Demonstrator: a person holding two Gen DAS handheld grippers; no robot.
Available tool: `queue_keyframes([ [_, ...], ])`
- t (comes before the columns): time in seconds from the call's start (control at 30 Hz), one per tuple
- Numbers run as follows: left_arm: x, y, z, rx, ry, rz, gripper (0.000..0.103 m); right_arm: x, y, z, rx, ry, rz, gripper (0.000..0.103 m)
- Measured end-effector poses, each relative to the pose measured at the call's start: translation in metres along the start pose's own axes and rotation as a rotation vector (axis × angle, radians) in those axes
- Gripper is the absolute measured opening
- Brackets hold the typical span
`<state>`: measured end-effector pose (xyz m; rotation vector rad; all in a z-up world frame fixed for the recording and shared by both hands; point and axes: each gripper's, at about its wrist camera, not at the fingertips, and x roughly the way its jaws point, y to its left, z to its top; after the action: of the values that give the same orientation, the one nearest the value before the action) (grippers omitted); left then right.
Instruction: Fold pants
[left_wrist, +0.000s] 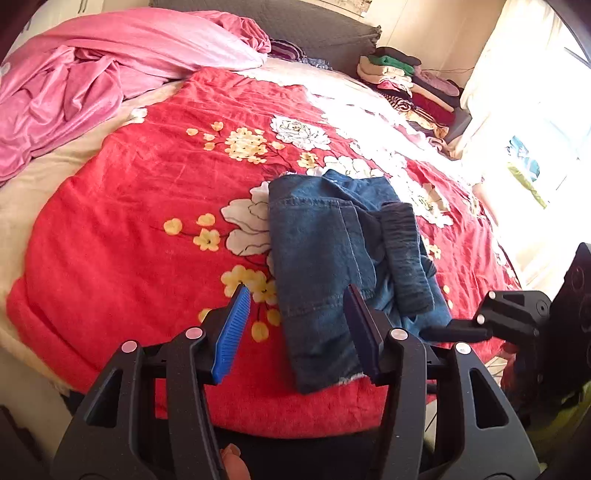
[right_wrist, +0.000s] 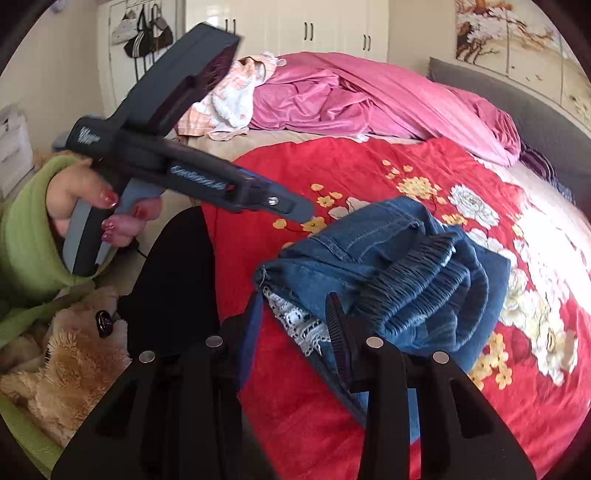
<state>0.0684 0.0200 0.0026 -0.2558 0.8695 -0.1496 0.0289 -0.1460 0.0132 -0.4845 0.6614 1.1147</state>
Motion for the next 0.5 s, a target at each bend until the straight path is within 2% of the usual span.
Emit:
queue_keyframes([
  [0.1,0.016,-0.004,0.014,0.044,0.035,0.005,0.045,0.017,0.003,0.006,-0.08,0.028,-0.048,0.034],
  [0.17,0.029,-0.003,0.022,0.045,0.054,0.014,0.045,0.026,0.004,0.01,-0.133,0.035,-0.099,0.034],
  [0.23,0.043,-0.003,0.027,0.047,0.077,0.009,0.045,0.034,0.006,0.01,-0.191,0.035,-0.113,0.033],
  [0.27,0.049,-0.002,0.027,0.046,0.088,0.019,0.045,0.039,0.006,0.009,-0.204,0.052,-0.086,0.015],
  [0.3,0.056,-0.001,0.027,0.04,0.101,0.026,0.045,0.045,0.004,0.007,-0.194,0.094,-0.036,0.005],
  [0.37,0.063,-0.001,0.025,0.034,0.113,0.021,0.045,0.047,-0.001,0.004,-0.14,0.132,0.023,0.006],
  [0.5,0.062,-0.007,0.019,0.051,0.099,0.02,0.045,0.028,-0.013,-0.007,-0.052,0.12,0.083,0.005],
])
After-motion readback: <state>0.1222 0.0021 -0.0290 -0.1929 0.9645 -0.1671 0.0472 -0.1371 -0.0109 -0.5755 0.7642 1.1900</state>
